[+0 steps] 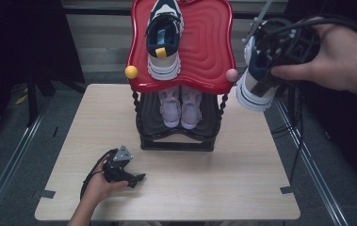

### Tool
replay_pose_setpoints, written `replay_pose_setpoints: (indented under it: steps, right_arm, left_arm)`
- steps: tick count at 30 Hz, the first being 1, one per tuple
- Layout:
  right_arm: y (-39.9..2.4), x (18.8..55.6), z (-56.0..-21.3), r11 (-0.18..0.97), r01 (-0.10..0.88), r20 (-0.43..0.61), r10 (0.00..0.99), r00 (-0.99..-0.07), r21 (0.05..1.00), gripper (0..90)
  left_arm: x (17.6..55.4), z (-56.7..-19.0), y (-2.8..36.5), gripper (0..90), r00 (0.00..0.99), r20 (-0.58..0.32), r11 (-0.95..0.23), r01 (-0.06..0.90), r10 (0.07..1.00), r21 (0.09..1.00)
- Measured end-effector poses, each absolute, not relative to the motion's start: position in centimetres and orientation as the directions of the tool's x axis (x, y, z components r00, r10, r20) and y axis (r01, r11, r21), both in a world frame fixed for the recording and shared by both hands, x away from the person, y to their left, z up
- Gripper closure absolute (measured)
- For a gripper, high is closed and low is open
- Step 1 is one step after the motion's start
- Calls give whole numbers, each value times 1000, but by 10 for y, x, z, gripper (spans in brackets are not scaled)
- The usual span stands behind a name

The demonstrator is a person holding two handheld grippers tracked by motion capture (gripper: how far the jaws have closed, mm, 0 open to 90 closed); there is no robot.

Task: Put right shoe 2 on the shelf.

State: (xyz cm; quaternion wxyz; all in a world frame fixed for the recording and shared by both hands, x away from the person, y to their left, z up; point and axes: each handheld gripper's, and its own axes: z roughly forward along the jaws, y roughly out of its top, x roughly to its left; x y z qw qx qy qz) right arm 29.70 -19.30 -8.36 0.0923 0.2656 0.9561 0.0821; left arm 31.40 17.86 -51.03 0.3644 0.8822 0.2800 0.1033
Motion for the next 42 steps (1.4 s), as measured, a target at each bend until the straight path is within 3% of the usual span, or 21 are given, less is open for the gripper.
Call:
replay_pose_setpoints:
  steps: [11,21,34,42]
  right_arm:
    - [-154,323,-57,880,427,-233,468,-852,208,750]
    - [-115,358,-73,923,344,-314,383,-869,174,754]
    - [-99,380,-99,958,264,-356,287,-889,114,753]
    - [-92,388,-109,960,257,-364,279,-889,108,751]
  left_arm:
    - [314,-511,178,0,821,-25,-575,421,571,701]
    - [314,-511,178,0,820,-30,-573,425,572,701]
    - [314,-510,179,0,822,-28,-577,424,569,698]
    - [314,-510,178,0,822,-28,-577,423,569,698]
